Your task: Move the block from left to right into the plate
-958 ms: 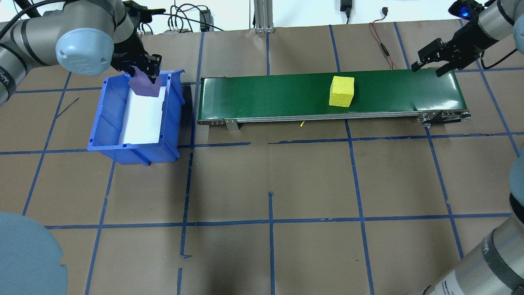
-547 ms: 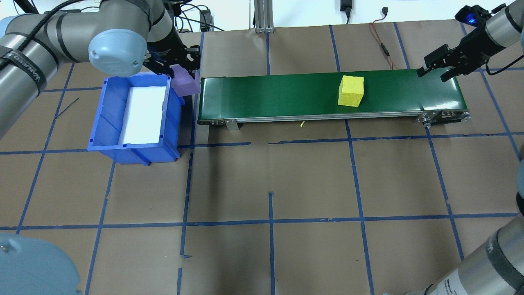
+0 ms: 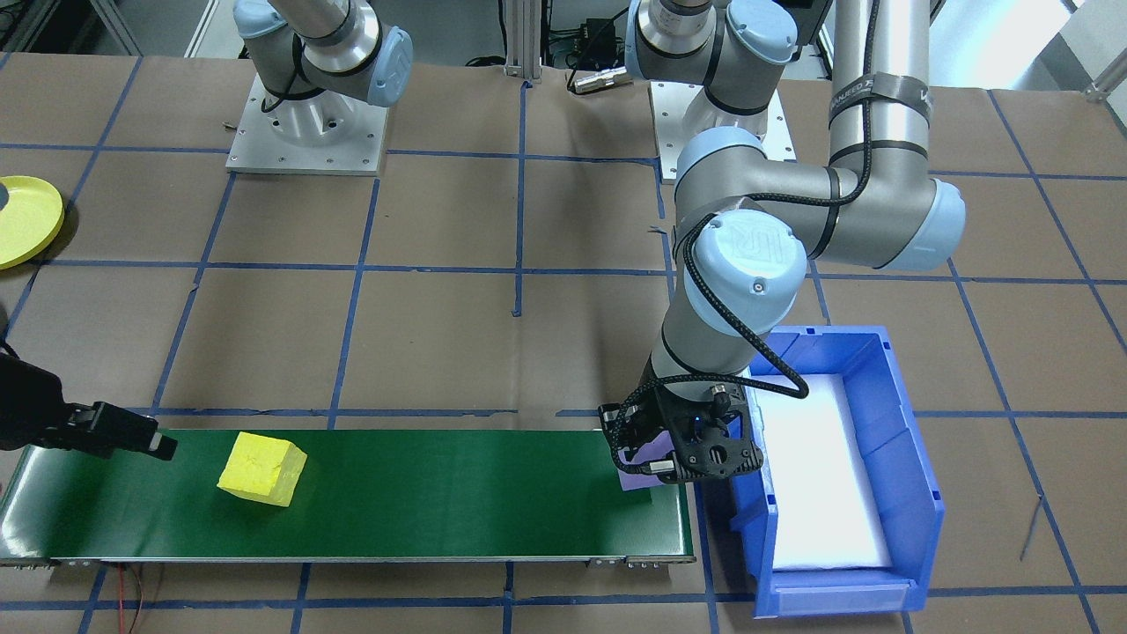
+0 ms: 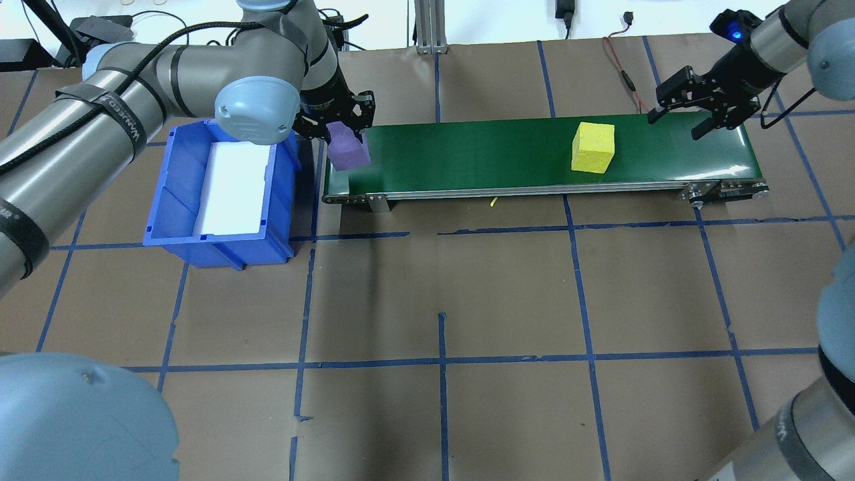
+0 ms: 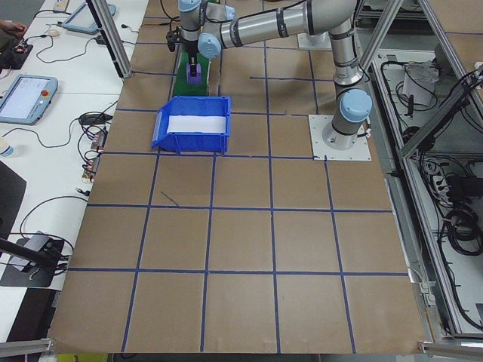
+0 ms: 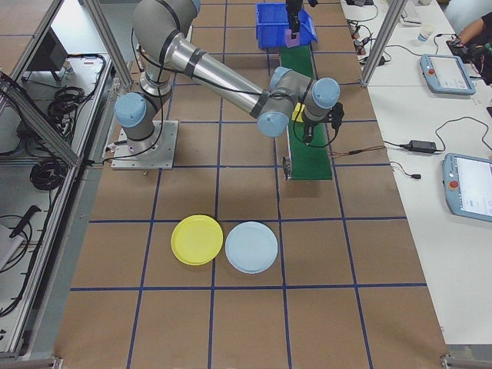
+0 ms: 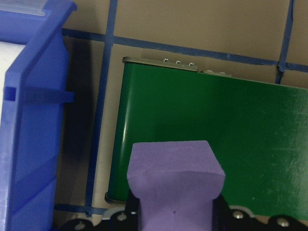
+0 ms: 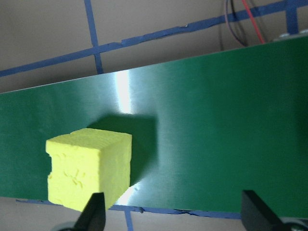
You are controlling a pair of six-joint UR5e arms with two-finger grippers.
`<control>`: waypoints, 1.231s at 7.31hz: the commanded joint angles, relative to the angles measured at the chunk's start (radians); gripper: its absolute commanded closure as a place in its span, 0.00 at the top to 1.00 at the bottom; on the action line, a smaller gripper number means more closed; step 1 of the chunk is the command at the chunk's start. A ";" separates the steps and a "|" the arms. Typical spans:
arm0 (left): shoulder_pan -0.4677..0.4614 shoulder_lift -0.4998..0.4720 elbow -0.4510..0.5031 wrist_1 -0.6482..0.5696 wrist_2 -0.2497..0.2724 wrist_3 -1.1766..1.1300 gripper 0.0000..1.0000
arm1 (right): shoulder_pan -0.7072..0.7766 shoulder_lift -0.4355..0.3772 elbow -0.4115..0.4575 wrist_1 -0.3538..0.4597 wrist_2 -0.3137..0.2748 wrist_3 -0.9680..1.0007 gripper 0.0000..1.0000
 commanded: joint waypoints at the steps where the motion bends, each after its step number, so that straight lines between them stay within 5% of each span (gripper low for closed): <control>1: -0.007 -0.036 -0.012 0.039 0.001 -0.007 0.34 | 0.061 0.008 0.001 -0.011 -0.034 0.148 1.00; 7: -0.008 -0.042 0.000 0.091 0.003 0.008 0.37 | 0.078 0.052 0.013 -0.121 -0.034 0.182 0.98; 9: -0.008 -0.064 -0.003 0.110 -0.002 0.021 0.37 | 0.076 0.055 0.045 -0.123 -0.092 0.174 0.92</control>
